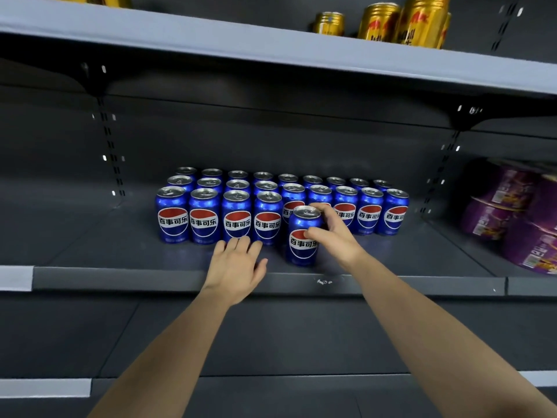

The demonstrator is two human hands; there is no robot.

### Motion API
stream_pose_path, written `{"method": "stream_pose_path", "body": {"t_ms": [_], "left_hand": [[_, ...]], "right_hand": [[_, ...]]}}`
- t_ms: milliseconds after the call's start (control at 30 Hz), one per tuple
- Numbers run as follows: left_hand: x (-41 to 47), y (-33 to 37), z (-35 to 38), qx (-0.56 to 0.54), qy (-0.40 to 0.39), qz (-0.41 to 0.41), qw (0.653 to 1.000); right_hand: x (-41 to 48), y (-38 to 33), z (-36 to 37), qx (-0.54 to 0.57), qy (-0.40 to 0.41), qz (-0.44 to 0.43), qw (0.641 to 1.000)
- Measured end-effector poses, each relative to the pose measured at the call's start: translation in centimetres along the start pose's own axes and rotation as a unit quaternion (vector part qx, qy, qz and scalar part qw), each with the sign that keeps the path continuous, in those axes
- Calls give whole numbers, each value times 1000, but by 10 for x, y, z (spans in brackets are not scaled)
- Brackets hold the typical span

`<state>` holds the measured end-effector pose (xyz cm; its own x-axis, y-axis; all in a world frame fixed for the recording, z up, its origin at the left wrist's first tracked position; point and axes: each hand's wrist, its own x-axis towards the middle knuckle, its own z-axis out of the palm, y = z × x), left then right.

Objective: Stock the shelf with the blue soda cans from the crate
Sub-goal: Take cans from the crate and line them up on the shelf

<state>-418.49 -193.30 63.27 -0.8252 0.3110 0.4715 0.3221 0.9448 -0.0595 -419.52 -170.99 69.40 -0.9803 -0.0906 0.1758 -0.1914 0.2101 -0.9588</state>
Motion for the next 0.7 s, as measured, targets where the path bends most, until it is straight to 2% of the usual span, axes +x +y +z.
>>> {"method": "stream_pose_path", "body": {"t_ms": [167,333,700], "left_hand": [[2,-3,9,-17,-14,-4,1000],[1,-4,15,-14,27,-5,1000],[-1,-3,13,-16,28,-8,999]], "right_hand": [[1,11,9,-37,-6,5,999],[10,21,20,-117,47,-31,992],[31,21,23,-147,94,-27,984]]}}
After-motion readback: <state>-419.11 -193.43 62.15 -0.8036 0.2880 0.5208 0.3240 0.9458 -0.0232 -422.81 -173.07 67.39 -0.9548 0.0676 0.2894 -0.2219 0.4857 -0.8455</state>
